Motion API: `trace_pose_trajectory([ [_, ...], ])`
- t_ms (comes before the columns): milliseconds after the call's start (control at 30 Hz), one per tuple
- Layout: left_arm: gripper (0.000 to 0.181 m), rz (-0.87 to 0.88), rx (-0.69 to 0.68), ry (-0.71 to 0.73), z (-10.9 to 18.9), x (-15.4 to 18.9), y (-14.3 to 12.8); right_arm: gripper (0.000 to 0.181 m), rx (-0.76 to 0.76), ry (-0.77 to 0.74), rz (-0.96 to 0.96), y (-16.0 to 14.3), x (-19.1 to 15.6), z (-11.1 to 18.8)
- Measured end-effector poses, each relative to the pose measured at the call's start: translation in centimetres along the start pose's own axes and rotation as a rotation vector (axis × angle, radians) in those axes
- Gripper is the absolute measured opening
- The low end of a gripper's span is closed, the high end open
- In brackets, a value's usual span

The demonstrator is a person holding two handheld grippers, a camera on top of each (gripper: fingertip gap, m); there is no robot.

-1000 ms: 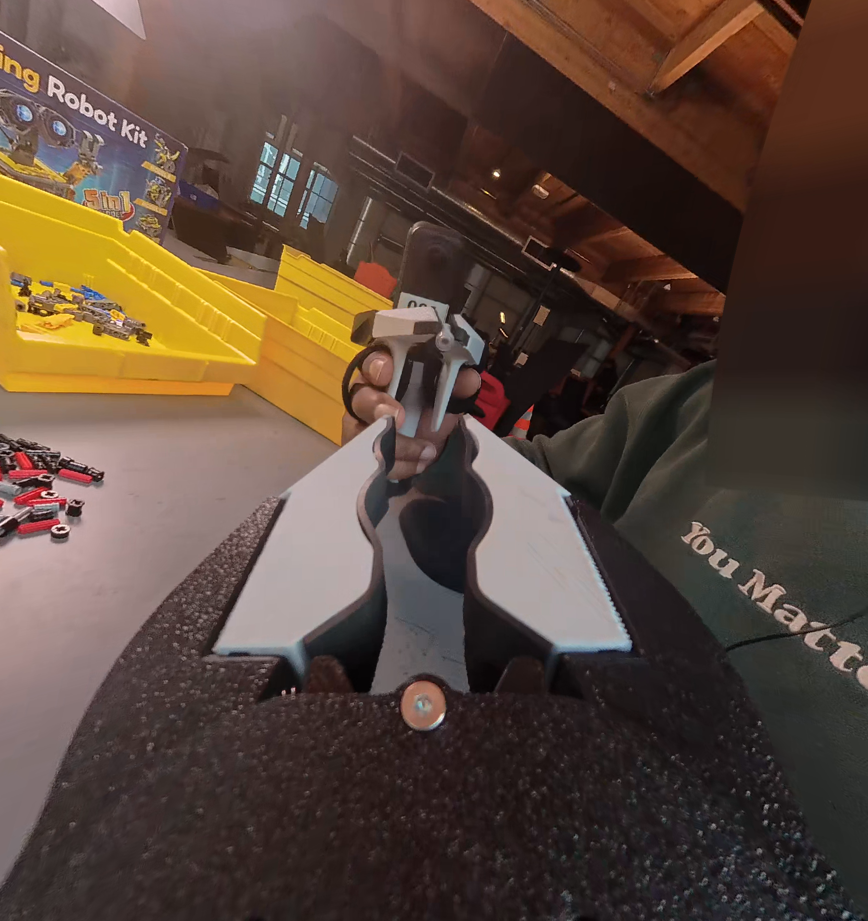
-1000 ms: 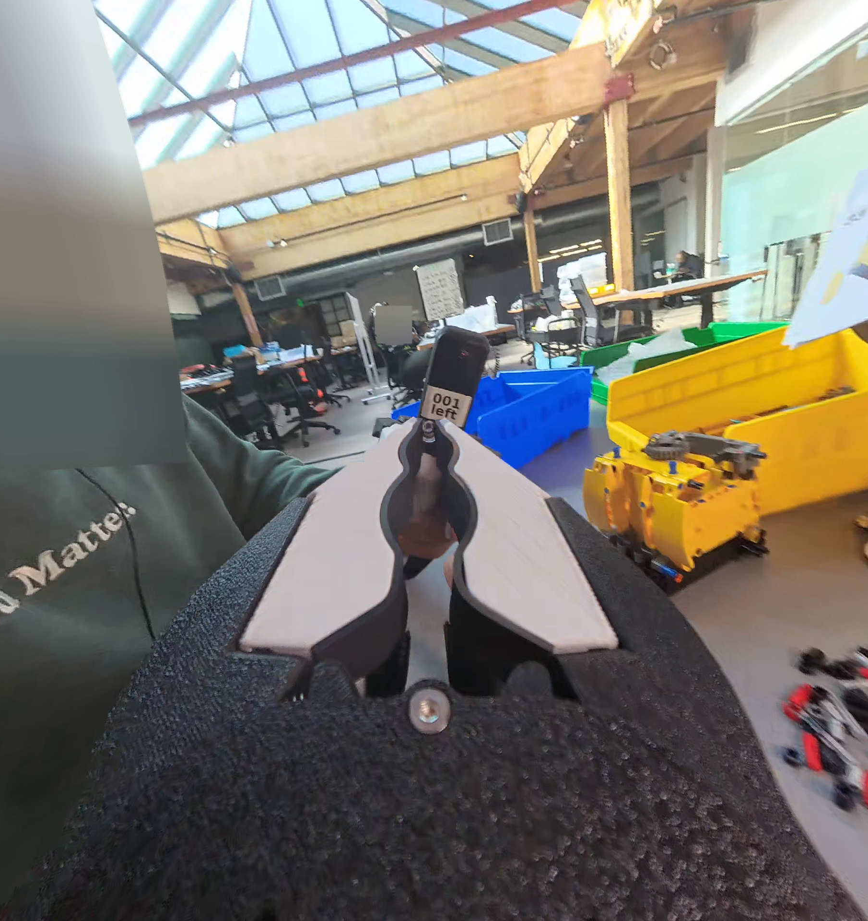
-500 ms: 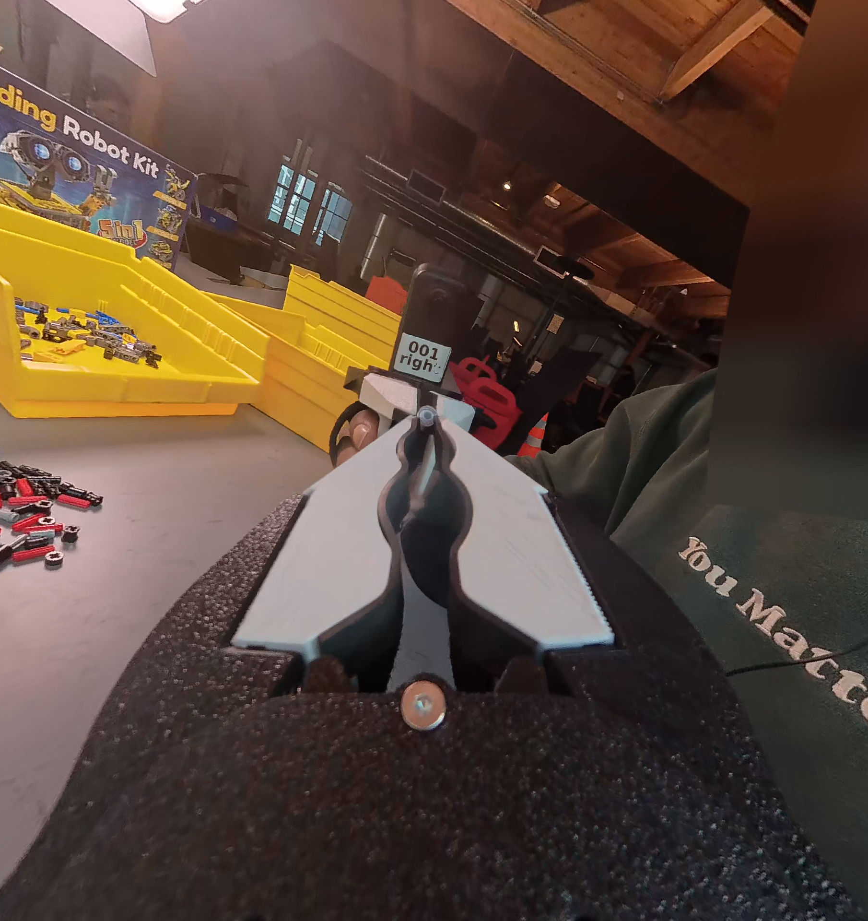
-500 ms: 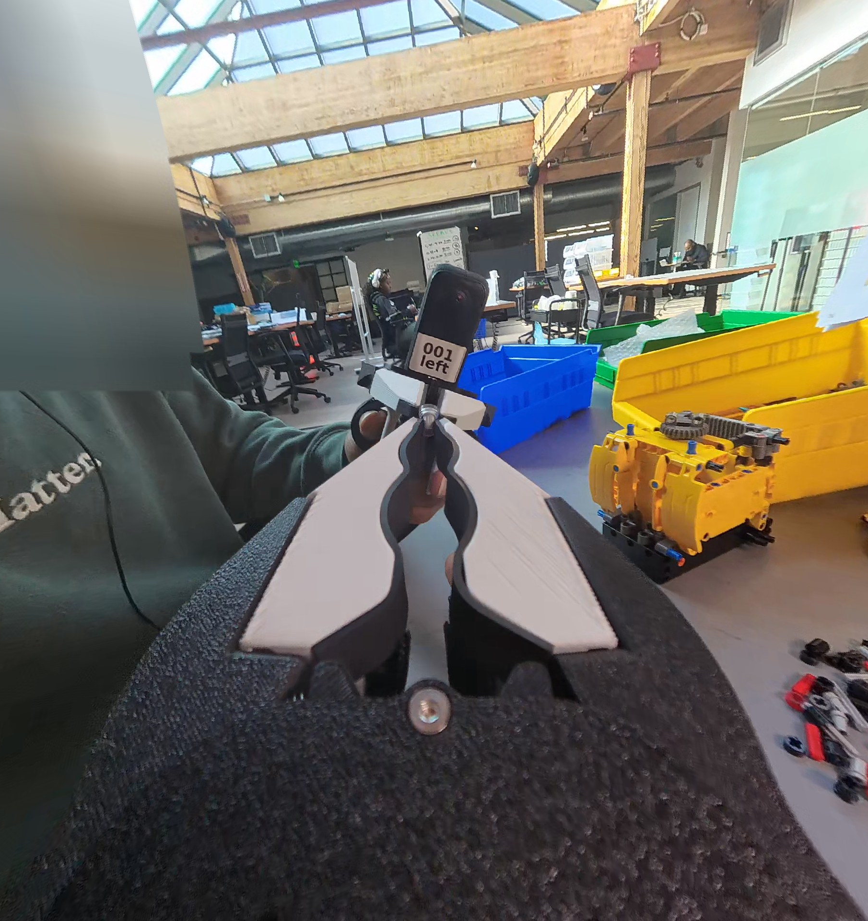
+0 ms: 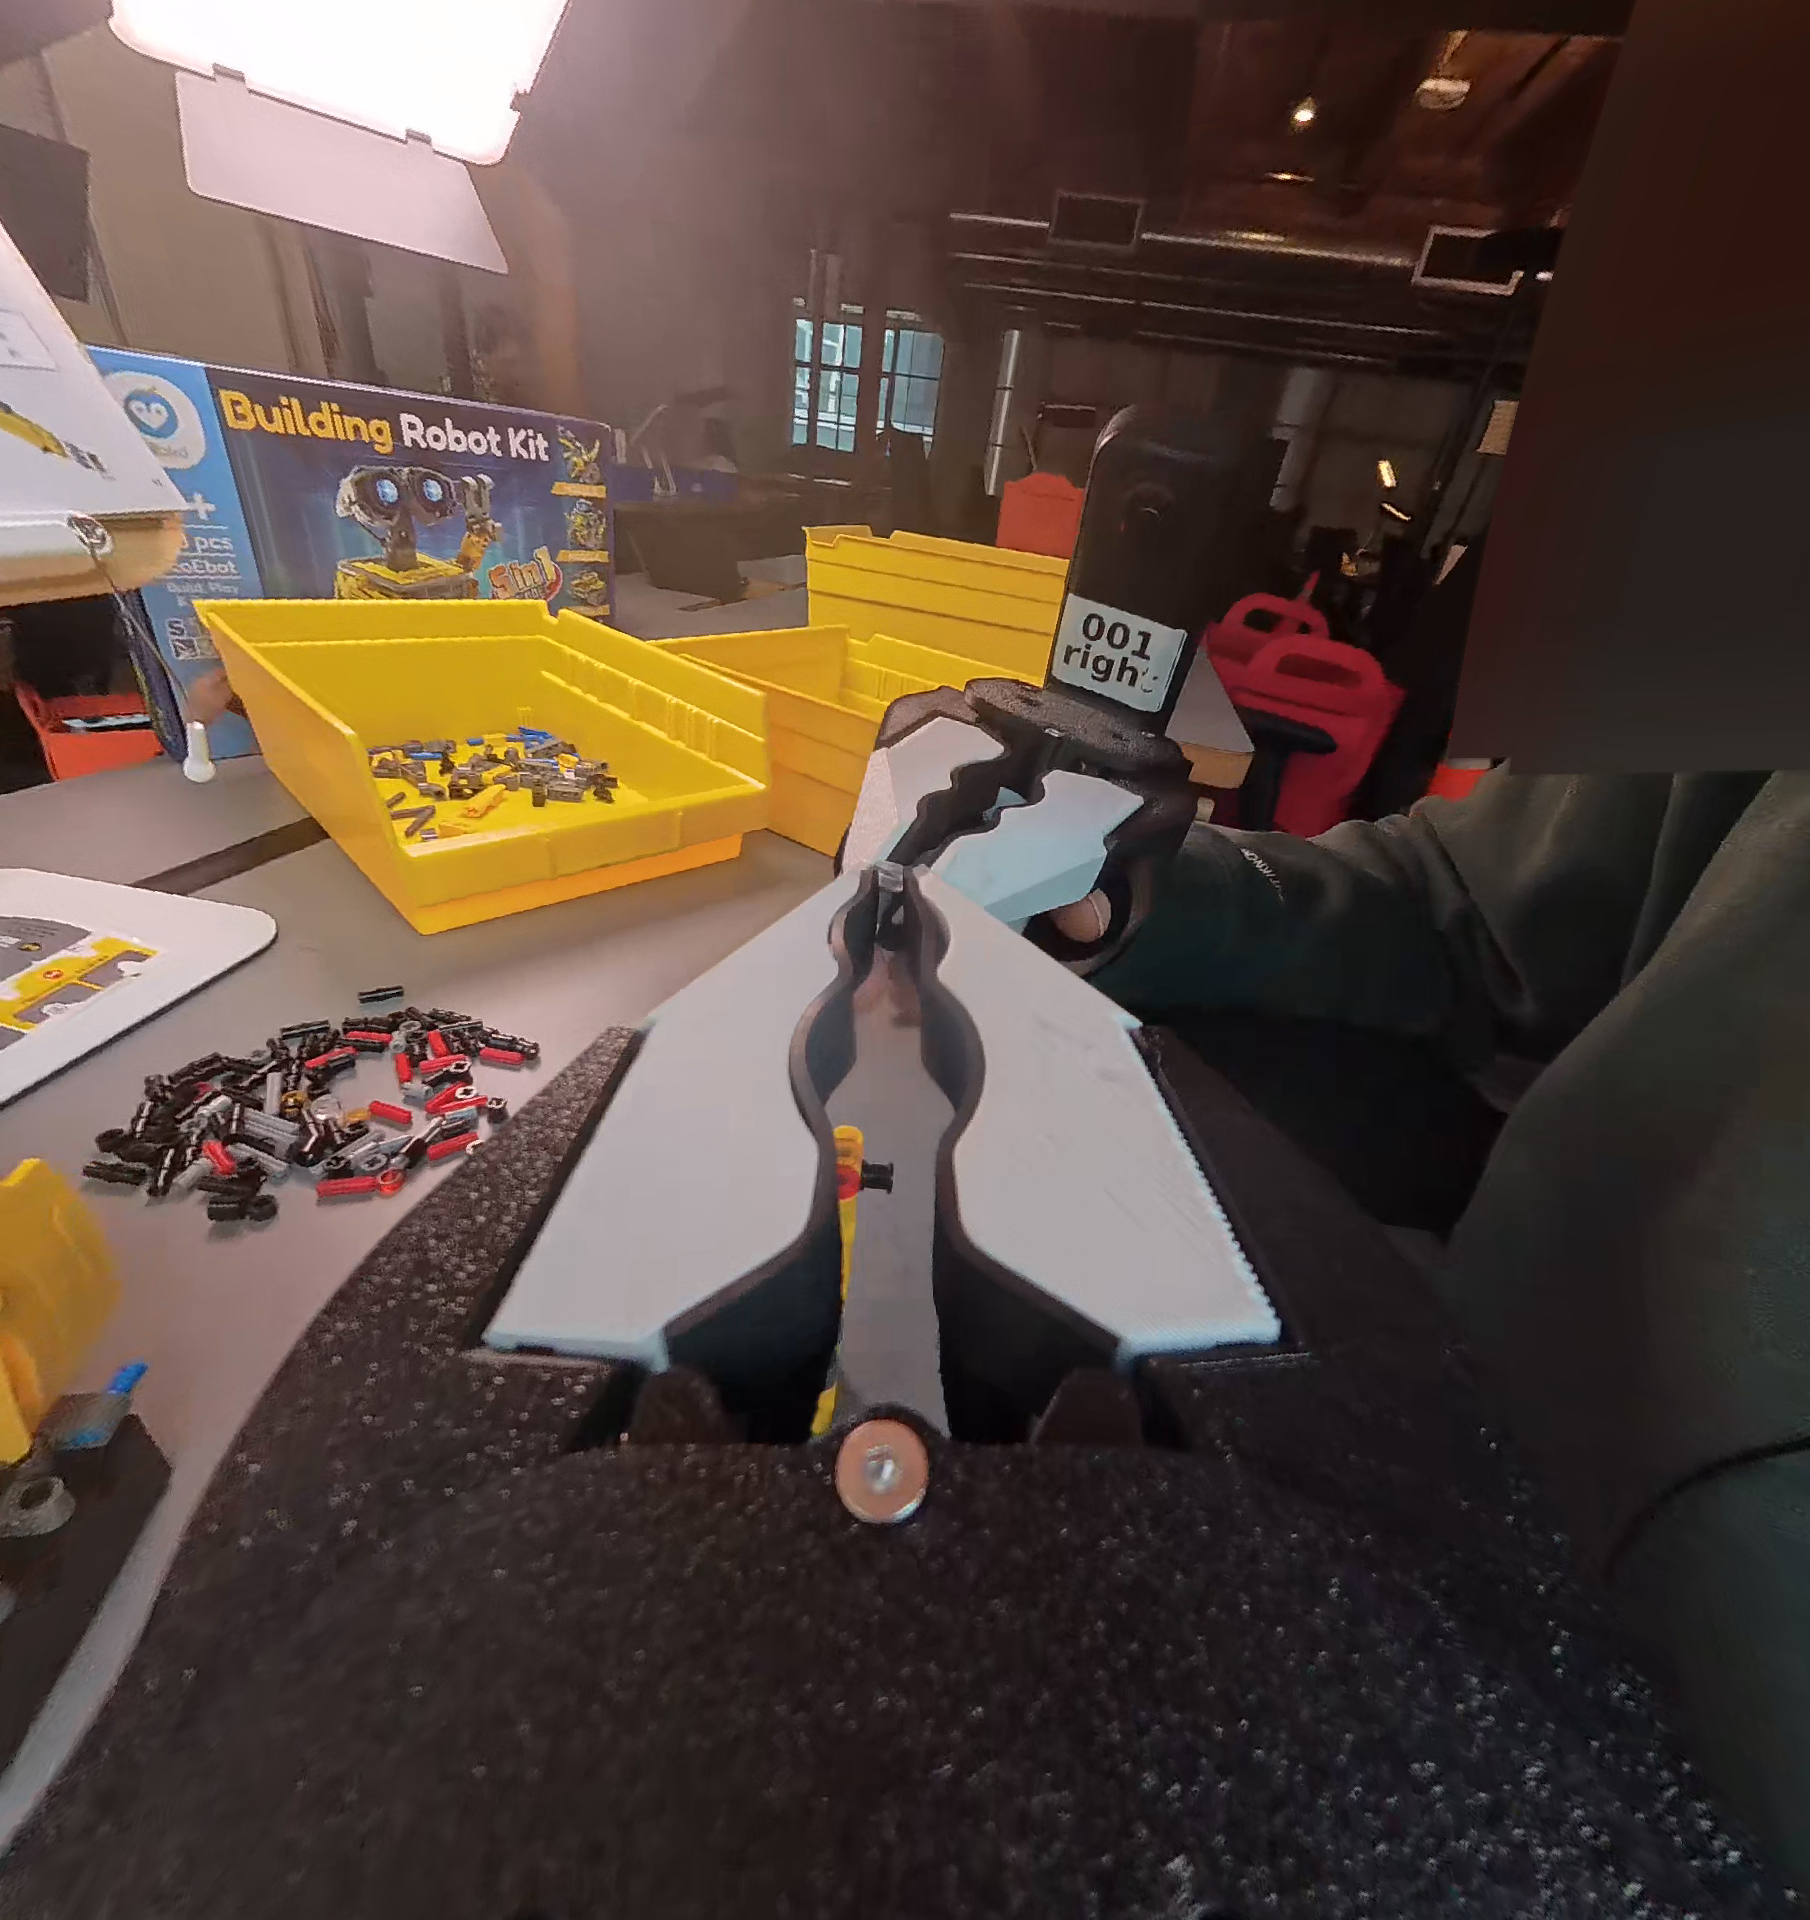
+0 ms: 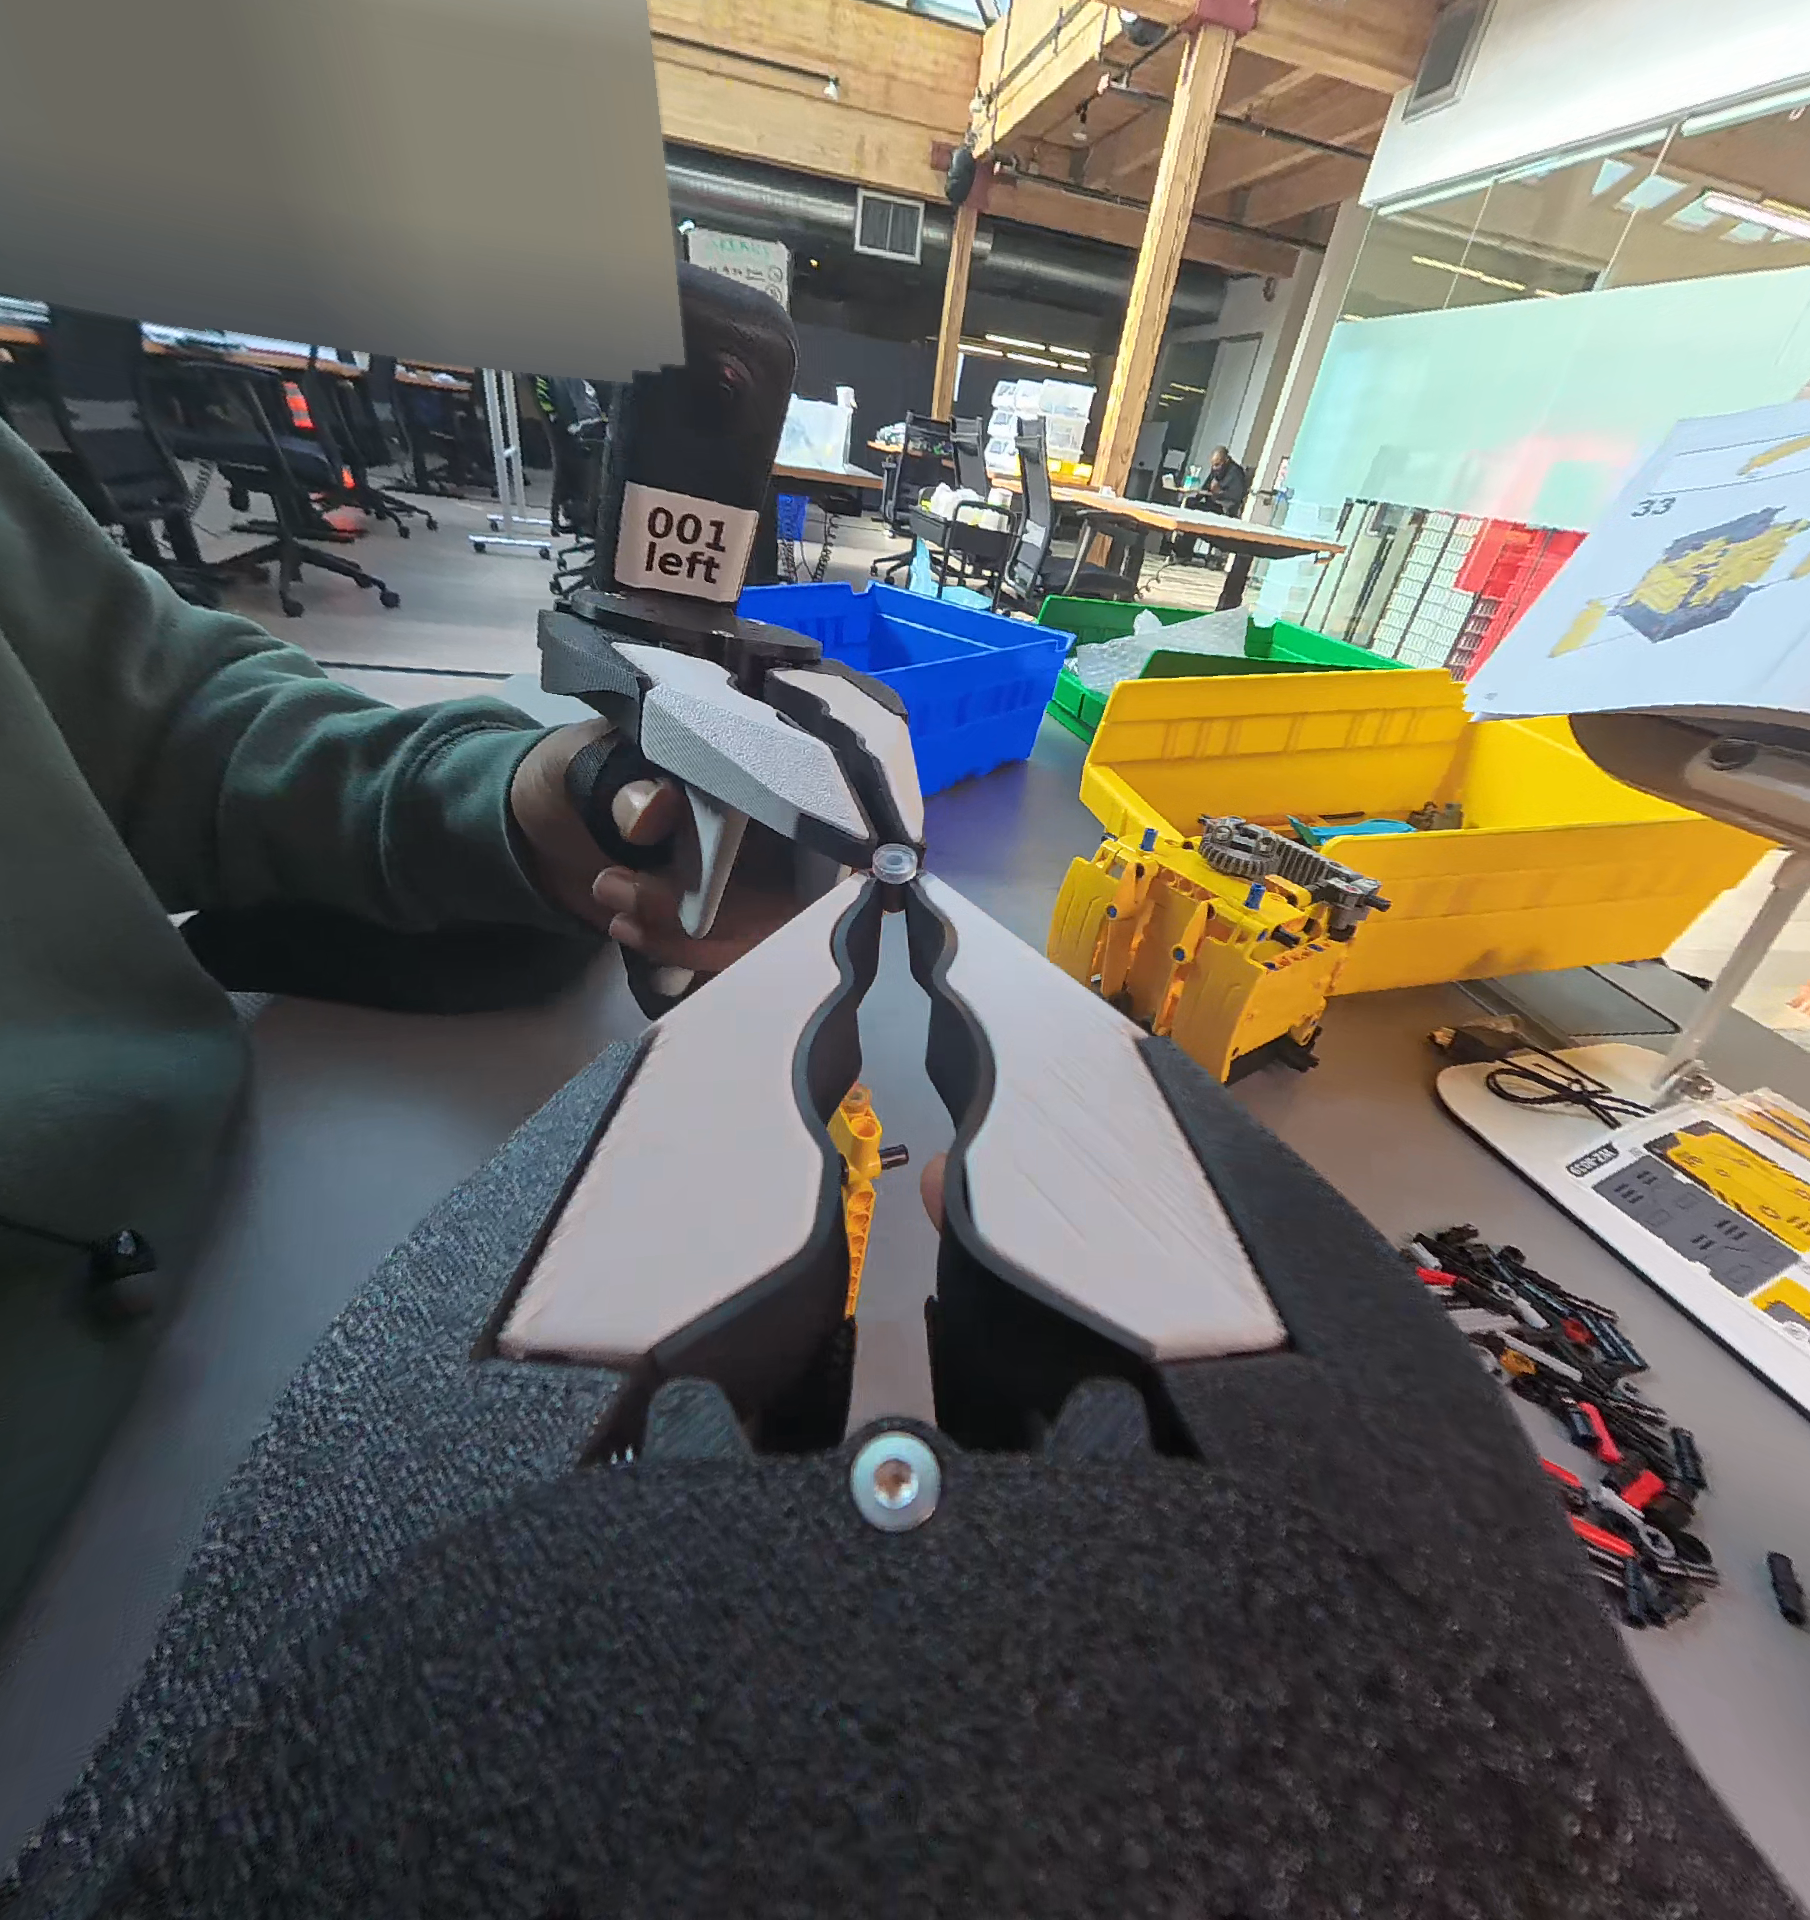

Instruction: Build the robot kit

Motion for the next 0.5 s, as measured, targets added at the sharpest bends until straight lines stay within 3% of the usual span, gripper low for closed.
trace_pose_trajectory([
  [133,0.012,0.128,0.05,-0.038,0.5,-0.5,0.6,0.004,0.037,-0.01,0.045,0.6,-0.2,0.2],
  [233,0.025,0.442,0.087,-0.219,0.8,-0.3,0.8,0.004,0.101,-0.016,0.084,1.6,-0.6,0.5],
  [333,0.025,0.685,0.146,-0.408,1.1,0.5,1.5,0.004,0.144,0.0,0.114,2.6,-1.4,0.6],
  [500,0.024,0.77,0.097,-0.514,0.5,2.0,1.1,0.004,0.119,-0.012,0.204,2.5,-2.4,0.1],
])
Point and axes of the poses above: each gripper's, where its closed fingertips meet, z back along the fingers, y out of its top, x = y × z across the jaws, the point moved 1 cm from there along z, back along the fingers, and after that the axes turned 1 degree about -x, right-handed, at the moved point
